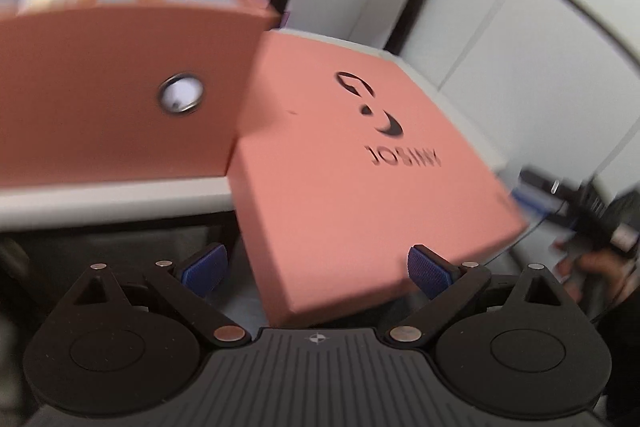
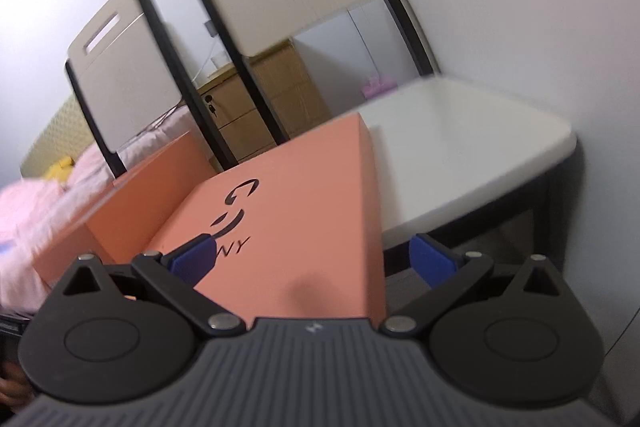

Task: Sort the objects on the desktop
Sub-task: 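Grasp the lid's other edge with the right gripper and raise it with the left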

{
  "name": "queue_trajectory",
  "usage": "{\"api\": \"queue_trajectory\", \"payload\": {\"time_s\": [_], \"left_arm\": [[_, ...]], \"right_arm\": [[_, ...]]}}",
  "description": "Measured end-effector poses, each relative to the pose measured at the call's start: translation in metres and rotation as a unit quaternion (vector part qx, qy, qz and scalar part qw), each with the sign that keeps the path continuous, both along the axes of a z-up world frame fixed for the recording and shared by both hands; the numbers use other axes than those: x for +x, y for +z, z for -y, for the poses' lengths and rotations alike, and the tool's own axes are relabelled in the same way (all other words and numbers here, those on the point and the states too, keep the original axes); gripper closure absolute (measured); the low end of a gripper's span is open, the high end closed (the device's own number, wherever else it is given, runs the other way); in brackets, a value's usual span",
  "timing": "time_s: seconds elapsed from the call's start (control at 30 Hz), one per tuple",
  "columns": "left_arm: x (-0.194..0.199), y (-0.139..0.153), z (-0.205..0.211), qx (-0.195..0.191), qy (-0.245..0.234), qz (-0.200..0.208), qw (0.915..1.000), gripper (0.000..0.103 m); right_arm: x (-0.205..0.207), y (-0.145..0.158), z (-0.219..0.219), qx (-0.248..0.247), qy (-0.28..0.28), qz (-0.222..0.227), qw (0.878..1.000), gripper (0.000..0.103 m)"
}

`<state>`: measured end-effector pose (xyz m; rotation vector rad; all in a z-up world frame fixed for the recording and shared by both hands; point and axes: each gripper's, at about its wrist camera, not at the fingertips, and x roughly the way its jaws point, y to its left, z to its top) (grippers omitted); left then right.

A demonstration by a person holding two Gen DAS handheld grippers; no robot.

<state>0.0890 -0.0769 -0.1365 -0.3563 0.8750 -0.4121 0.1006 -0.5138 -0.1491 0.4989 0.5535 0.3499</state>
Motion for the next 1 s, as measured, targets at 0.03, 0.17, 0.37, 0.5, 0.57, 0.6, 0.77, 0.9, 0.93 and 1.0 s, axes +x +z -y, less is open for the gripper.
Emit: {"api": "queue_trajectory", "payload": {"time_s": [0.03,0.17,0.37,0.5,0.57,0.6,0.77,0.9,0.93,1.0], "left_arm": [[0.007,-0.005,-0.007,-0.026,0.005,-0.016,0.9995,0.005],[0.027,-0.027,-0.024,-0.102,0.006,-0.061,0.9929,0.005],[0.046,-0.042,-0.019,-0.176,-0.019,-0.076,0.9812,0.005],[0.050,-0.037,-0.006,-0.158,-0.044,-0.070,0.9840,0.006],[0.050,-0.033,-0.001,-0.147,-0.050,-0.064,0.9858,0.006],[0.048,-0.030,-0.001,-0.146,-0.052,-0.059,0.9861,0.006],[0.041,-0.006,-0.006,-0.155,-0.066,-0.020,0.9854,0.006],[0.037,0.017,-0.005,-0.151,-0.078,0.012,0.9854,0.006],[0.037,0.018,-0.004,-0.156,-0.081,0.015,0.9844,0.006],[0.038,0.023,-0.004,-0.167,-0.085,0.013,0.9822,0.006]], "right_arm": [[0.007,-0.004,0.005,0.017,0.001,-0.015,1.000,0.000],[0.028,-0.022,0.019,0.078,0.014,-0.060,0.995,0.000],[0.047,-0.041,0.021,0.135,0.036,-0.093,0.986,0.003],[0.052,-0.040,0.017,0.146,0.044,-0.094,0.984,0.030],[0.050,-0.034,0.013,0.125,0.040,-0.093,0.987,0.032],[0.048,-0.031,0.011,0.114,0.038,-0.092,0.988,0.033],[0.038,-0.009,0.010,0.111,0.038,-0.066,0.991,0.035],[0.030,0.014,0.009,0.121,0.040,-0.040,0.991,0.035],[0.028,0.019,0.008,0.123,0.038,-0.034,0.991,0.035],[0.025,0.030,0.007,0.124,0.034,-0.023,0.991,0.035]]}}
